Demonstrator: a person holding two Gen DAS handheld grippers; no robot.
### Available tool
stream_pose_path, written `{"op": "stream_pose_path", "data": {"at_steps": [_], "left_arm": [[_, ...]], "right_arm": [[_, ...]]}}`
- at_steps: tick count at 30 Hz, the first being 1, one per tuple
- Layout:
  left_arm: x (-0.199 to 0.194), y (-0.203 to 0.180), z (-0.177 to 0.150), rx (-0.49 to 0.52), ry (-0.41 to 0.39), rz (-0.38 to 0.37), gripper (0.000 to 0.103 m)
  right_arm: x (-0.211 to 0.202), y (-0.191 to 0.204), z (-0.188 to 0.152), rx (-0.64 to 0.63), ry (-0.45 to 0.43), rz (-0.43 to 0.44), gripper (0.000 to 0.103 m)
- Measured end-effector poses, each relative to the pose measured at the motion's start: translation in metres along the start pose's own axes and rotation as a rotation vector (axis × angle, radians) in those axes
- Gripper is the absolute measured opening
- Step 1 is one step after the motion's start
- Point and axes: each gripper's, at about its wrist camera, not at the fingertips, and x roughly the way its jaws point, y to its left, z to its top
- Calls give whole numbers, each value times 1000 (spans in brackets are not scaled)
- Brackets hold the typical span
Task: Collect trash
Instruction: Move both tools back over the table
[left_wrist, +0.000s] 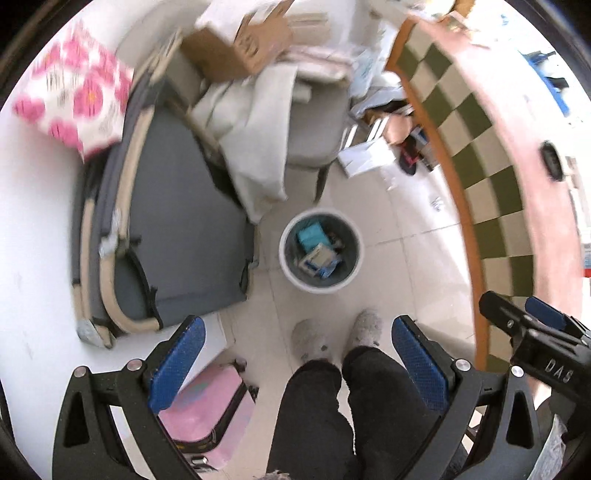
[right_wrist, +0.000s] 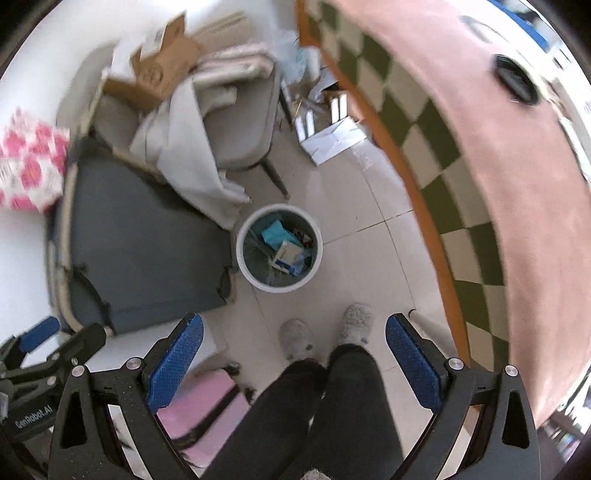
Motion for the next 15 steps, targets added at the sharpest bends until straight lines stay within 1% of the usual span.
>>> {"op": "stream_pose_path", "data": {"at_steps": [2, 4, 5, 7, 10, 11, 13, 15], "left_arm": [[-17, -17, 11, 33, -42, 6, 103], [-31, -41, 25, 70, -75, -5, 103], [-38, -61, 35, 101, -89, -16, 103], [-49, -94, 47, 150, -109, -27, 103], [-67, -163, 67, 245, -147, -42, 103], [-71, -195, 74, 285, -158, -50, 103], [-75, -241, 84, 337, -169, -57, 103], [-75, -296, 96, 398, -169, -92, 103]], "right_arm": [[-21, -18, 6, 51, -28, 15, 100], [-45, -48, 15, 115, -61, 23, 100], [-54, -62, 19, 138, -74, 16, 100], [-73, -105, 28, 197, -92, -23, 100], [-95, -169, 35, 264, -105, -77, 100], [-103, -202, 36, 303, -102, -95, 100], [-110, -251, 39, 357, -91, -125, 100], [-118, -312, 46, 408, -70, -172, 100]]}}
